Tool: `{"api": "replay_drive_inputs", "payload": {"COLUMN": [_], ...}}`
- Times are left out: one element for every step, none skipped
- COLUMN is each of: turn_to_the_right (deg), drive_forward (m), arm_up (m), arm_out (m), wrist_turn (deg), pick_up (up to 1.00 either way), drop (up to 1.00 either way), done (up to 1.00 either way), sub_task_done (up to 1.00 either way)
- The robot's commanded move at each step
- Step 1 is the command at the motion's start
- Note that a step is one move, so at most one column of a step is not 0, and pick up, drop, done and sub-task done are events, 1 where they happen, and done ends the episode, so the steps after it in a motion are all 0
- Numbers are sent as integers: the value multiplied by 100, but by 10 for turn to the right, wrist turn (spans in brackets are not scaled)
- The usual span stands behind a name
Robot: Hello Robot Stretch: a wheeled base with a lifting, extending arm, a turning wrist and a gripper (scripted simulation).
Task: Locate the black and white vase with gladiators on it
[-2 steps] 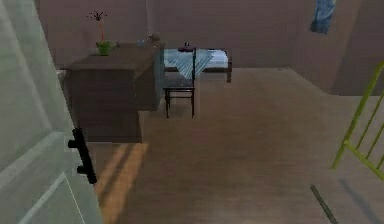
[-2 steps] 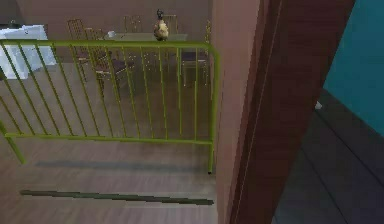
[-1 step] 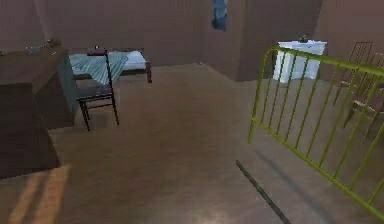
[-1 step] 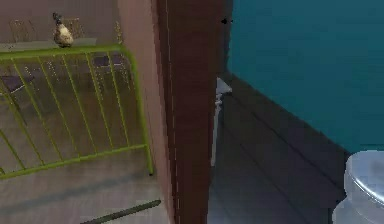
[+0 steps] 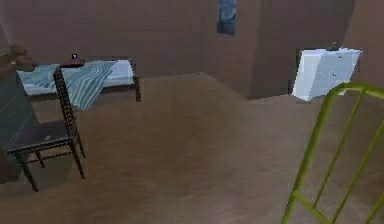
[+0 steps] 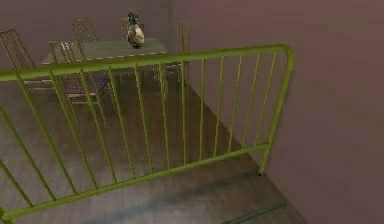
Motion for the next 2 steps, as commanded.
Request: {"api": "replay_drive_inputs", "payload": {"turn_to_the_right": [30, -450], "drive_forward": [0, 0], "arm_up": [0, 0], "arm_out": [0, 0], "wrist_turn": [0, 0], "pick_up": [0, 0], "drop": [0, 0], "done": [0, 0], "sub_task_done": [0, 0]}}
